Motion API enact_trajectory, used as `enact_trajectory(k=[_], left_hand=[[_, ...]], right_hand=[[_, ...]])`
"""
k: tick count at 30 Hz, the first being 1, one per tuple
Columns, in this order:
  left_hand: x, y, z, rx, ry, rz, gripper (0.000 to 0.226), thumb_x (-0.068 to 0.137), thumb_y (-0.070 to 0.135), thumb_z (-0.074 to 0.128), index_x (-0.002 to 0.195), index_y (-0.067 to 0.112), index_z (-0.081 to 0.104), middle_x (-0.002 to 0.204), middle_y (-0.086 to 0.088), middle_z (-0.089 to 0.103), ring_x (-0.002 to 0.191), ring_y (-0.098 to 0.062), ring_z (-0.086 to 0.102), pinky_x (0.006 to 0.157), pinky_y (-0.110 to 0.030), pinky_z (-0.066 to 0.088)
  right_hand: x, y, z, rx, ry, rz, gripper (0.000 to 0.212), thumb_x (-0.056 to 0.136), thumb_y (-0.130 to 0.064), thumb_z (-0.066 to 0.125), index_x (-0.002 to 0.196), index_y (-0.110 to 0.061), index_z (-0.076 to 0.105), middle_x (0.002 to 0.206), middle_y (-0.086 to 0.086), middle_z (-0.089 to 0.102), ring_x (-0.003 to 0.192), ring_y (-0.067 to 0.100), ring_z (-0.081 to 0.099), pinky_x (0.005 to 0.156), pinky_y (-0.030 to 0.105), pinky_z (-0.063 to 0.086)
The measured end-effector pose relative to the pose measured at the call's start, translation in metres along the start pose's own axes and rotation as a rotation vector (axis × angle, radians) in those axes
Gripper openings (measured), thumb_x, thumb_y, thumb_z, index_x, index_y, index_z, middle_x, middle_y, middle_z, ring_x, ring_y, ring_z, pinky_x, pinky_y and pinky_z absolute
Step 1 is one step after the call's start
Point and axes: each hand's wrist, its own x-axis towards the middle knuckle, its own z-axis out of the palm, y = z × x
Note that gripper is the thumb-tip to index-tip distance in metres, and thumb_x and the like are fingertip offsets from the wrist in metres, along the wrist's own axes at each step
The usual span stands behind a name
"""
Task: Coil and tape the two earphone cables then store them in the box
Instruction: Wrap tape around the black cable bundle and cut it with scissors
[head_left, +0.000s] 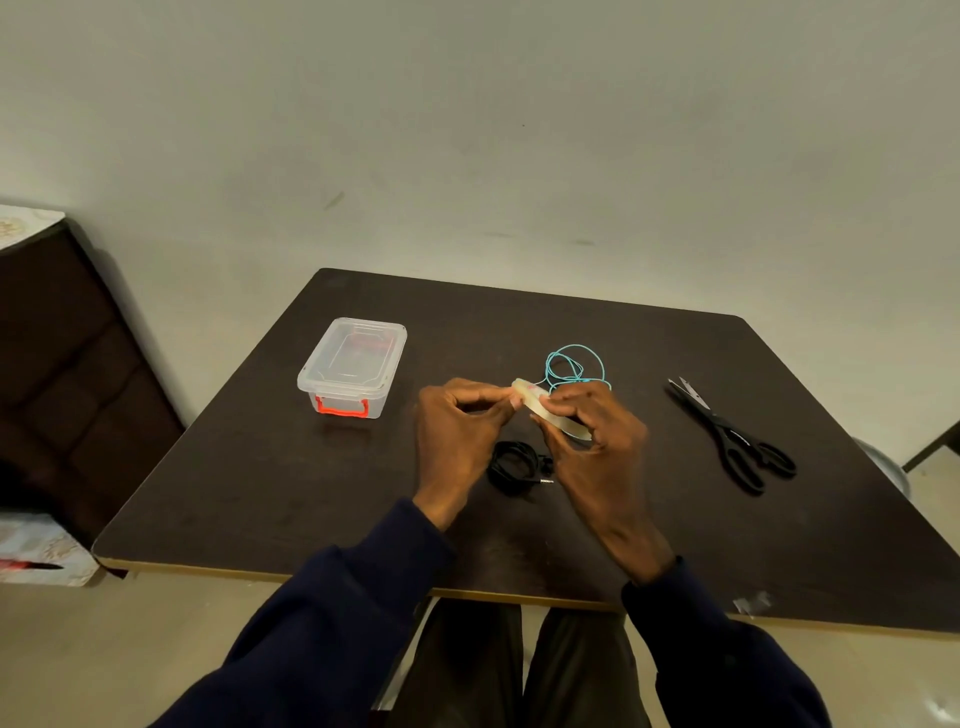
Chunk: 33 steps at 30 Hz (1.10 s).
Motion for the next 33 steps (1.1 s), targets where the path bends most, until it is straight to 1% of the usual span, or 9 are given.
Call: enact_trajectory(k=[3, 6, 11, 20, 23, 25, 28, 31, 33], left_hand=[[0.0, 0.001, 0.003, -0.007, 0.016, -0.021, 0.013, 0.078, 0.015, 0.086, 0.089, 0.018, 0.081, 0.084, 0.004, 0.076, 0.078, -0.006, 0.072, 0.068, -0.023, 0.059], [0.001, 0.002, 0.004, 0.0, 0.035, -0.033, 0.013, 0.078, 0.016, 0.086, 0.09, 0.013, 0.081, 0.084, 0.001, 0.076, 0.076, -0.009, 0.073, 0.068, -0.026, 0.061], [0.003, 0.003, 0.005, 0.027, 0.047, 0.029, 0.011, 0.078, 0.016, 0.085, 0.088, 0.013, 0.08, 0.084, 0.003, 0.075, 0.075, -0.005, 0.072, 0.067, -0.017, 0.058], [0.007, -0.001, 0.004, 0.083, -0.04, 0.174, 0.012, 0.08, 0.018, 0.084, 0.088, 0.018, 0.075, 0.086, 0.011, 0.07, 0.082, 0.001, 0.068, 0.071, -0.01, 0.053], [0.006, -0.003, 0.006, 0.08, -0.086, 0.167, 0.013, 0.081, 0.016, 0.083, 0.091, 0.017, 0.074, 0.088, 0.012, 0.067, 0.083, 0.006, 0.066, 0.071, -0.008, 0.051], [0.007, -0.005, 0.007, 0.077, -0.112, 0.153, 0.011, 0.083, 0.014, 0.081, 0.091, 0.014, 0.074, 0.089, 0.008, 0.069, 0.083, 0.003, 0.067, 0.071, -0.01, 0.052], [0.007, -0.004, 0.009, -0.07, -0.118, 0.006, 0.005, 0.085, 0.009, 0.077, 0.088, 0.012, 0.076, 0.086, -0.003, 0.075, 0.083, -0.01, 0.073, 0.074, -0.02, 0.058], [0.008, 0.003, 0.004, -0.55, -0.134, -0.385, 0.008, 0.09, 0.008, 0.072, 0.096, 0.003, 0.073, 0.094, -0.019, 0.076, 0.091, -0.03, 0.076, 0.081, -0.036, 0.062], [0.012, 0.005, 0.0, -0.733, -0.144, -0.6, 0.016, 0.09, 0.014, 0.073, 0.101, 0.003, 0.069, 0.1, -0.023, 0.075, 0.092, -0.031, 0.075, 0.083, -0.038, 0.062]], right_hand=[[-0.001, 0.0, 0.0, -0.015, -0.011, -0.003, 0.029, 0.074, 0.004, 0.083, 0.101, 0.006, 0.072, 0.105, 0.021, 0.07, 0.1, 0.025, 0.068, 0.092, 0.02, 0.054], [-0.001, -0.001, -0.001, -0.034, -0.015, -0.011, 0.032, 0.073, 0.003, 0.083, 0.102, 0.007, 0.071, 0.106, 0.023, 0.07, 0.1, 0.028, 0.069, 0.091, 0.028, 0.056], [-0.001, -0.001, 0.0, -0.039, 0.0, -0.026, 0.033, 0.071, 0.005, 0.084, 0.102, 0.008, 0.071, 0.105, 0.023, 0.07, 0.099, 0.028, 0.069, 0.088, 0.034, 0.058], [-0.005, 0.002, 0.005, -0.001, 0.076, -0.021, 0.031, 0.072, 0.005, 0.083, 0.101, 0.007, 0.071, 0.103, 0.023, 0.069, 0.098, 0.024, 0.067, 0.092, 0.012, 0.05], [-0.009, 0.006, 0.008, 0.009, 0.092, 0.008, 0.03, 0.073, 0.006, 0.082, 0.1, 0.006, 0.072, 0.104, 0.022, 0.069, 0.098, 0.026, 0.068, 0.089, 0.019, 0.055], [-0.01, 0.008, 0.009, 0.034, 0.107, 0.021, 0.027, 0.074, 0.006, 0.082, 0.099, 0.005, 0.071, 0.104, 0.019, 0.069, 0.097, 0.026, 0.068, 0.085, 0.025, 0.057], [-0.009, 0.011, 0.009, 0.084, 0.113, 0.038, 0.024, 0.077, 0.001, 0.081, 0.099, 0.003, 0.07, 0.105, 0.015, 0.068, 0.099, 0.022, 0.068, 0.083, 0.026, 0.058], [-0.009, 0.011, 0.01, 0.192, 0.092, 0.155, 0.024, 0.083, -0.006, 0.079, 0.104, -0.004, 0.068, 0.105, 0.003, 0.069, 0.099, 0.014, 0.068, 0.081, 0.029, 0.058], [-0.01, 0.009, 0.011, 0.341, 0.062, 0.281, 0.023, 0.084, -0.007, 0.077, 0.104, -0.009, 0.065, 0.102, -0.007, 0.071, 0.097, 0.011, 0.071, 0.078, 0.026, 0.059]])
